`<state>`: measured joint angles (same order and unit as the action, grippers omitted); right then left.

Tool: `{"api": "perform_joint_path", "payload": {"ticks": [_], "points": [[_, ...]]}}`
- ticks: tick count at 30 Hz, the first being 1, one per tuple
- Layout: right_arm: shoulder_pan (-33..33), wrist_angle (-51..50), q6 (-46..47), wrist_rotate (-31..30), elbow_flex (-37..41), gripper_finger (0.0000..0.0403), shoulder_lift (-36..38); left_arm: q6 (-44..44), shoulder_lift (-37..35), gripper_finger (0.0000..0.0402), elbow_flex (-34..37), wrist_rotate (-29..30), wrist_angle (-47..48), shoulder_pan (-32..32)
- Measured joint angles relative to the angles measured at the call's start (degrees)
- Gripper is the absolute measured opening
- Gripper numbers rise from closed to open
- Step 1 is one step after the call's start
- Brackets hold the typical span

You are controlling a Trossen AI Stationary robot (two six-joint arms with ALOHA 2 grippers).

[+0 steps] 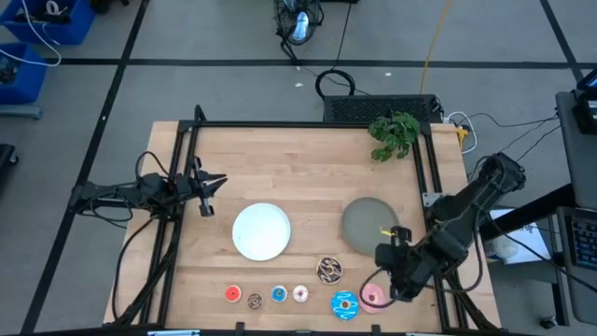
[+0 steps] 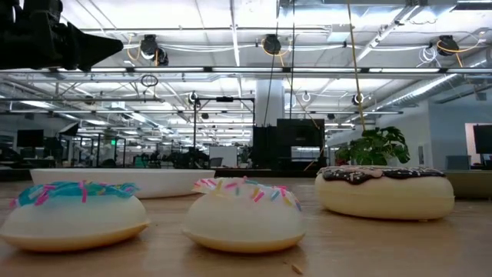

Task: Pick & Place donuts
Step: Put the big pink donut on the gray plate

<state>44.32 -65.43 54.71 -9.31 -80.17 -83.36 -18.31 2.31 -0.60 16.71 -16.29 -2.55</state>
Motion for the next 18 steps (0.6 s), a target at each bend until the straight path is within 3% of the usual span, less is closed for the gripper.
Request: {"api": "perform_joint_path", "payload": {"ticks": [6, 9, 18], "points": [[-0.68, -7.39, 1.72, 8.01, -10.53, 0.0, -9.85, 0.0, 0.0, 0.0047, 0.0, -0.02, -1.39, 0.0], [-0.71, -12.04, 1.71, 9.15, -14.68, 0.0, -13.83, 0.0, 0.0, 0.0047, 0.0, -0.06, -1.67, 0.0], [-0.39, -9.55, -0.19, 9.7, -15.38, 0.0, -21.09, 0.02, 0.0, 0.0047, 0.0, -0.11, -1.6, 0.02]]}}
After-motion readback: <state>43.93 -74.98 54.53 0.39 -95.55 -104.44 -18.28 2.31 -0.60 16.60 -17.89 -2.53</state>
